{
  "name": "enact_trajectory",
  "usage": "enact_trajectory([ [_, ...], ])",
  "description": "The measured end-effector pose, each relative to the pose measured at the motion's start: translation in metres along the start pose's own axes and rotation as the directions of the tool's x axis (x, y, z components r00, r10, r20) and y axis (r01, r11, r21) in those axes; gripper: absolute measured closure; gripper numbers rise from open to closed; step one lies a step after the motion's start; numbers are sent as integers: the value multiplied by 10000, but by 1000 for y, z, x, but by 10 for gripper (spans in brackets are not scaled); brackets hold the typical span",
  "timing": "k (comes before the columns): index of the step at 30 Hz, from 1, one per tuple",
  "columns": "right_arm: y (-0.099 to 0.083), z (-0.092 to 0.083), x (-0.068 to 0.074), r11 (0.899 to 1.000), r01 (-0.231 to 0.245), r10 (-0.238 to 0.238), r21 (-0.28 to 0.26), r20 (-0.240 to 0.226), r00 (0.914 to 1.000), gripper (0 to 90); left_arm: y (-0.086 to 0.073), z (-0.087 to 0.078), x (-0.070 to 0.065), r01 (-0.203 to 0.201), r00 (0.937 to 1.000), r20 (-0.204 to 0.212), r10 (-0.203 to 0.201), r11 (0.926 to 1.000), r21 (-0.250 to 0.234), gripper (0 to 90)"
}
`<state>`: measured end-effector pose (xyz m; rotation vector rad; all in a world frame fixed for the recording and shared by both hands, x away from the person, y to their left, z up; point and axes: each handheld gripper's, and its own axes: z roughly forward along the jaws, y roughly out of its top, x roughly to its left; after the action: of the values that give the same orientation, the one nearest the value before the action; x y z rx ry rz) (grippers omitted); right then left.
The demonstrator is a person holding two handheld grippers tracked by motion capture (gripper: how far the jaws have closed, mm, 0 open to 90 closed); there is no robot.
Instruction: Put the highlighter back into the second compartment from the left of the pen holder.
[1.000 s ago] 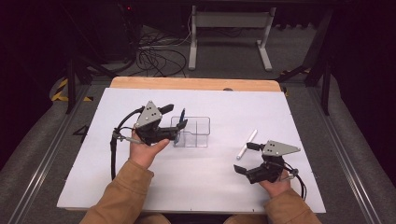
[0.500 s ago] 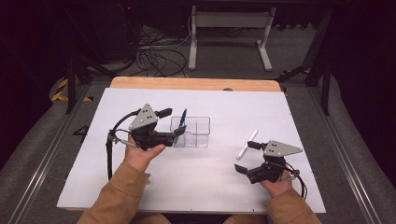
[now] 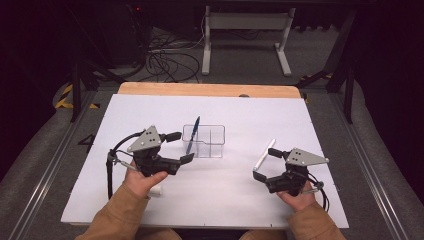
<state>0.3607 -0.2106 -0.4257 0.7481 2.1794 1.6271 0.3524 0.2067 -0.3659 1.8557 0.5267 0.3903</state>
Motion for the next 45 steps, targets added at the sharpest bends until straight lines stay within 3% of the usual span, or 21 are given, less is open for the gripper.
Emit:
enact_trajectory([
  [6,3,-3,0,10000,4,-5,50,208,9998,19,-9,-5,4,225,9996,-152,-225,9997,-11,187],
  [10,4,-3,3,9989,300,-313,346,382,9988,68,-12,-8,4,383,9992,-133,-383,9993,-9,180],
  [13,6,-5,5,9985,479,-492,264,479,9976,101,-14,-12,6,324,9992,-243,-326,9995,-59,178],
  [20,10,-13,1,9997,247,-250,50,1038,9943,120,-17,-19,5,360,9986,-377,-364,9993,-103,178],
  [26,12,-13,3,9986,517,-525,92,1295,9902,138,-19,-24,6,334,9979,-544,-341,9993,-141,179],
  [32,14,-14,2,9991,427,-430,57,1533,9872,139,-21,-25,5,362,9978,-550,-369,9992,-142,176],
  [34,14,-15,2,9996,224,-243,142,1511,9882,229,-21,-25,5,358,9979,-538,-365,9993,-135,174],
  [36,15,-14,0,9994,143,-185,330,1303,9913,224,-22,-25,5,320,9977,-587,-326,9994,-109,174],
  [45,22,-15,4,9980,592,-625,238,1838,9810,226,-24,-30,5,391,9971,-645,-402,9991,-189,174],
])
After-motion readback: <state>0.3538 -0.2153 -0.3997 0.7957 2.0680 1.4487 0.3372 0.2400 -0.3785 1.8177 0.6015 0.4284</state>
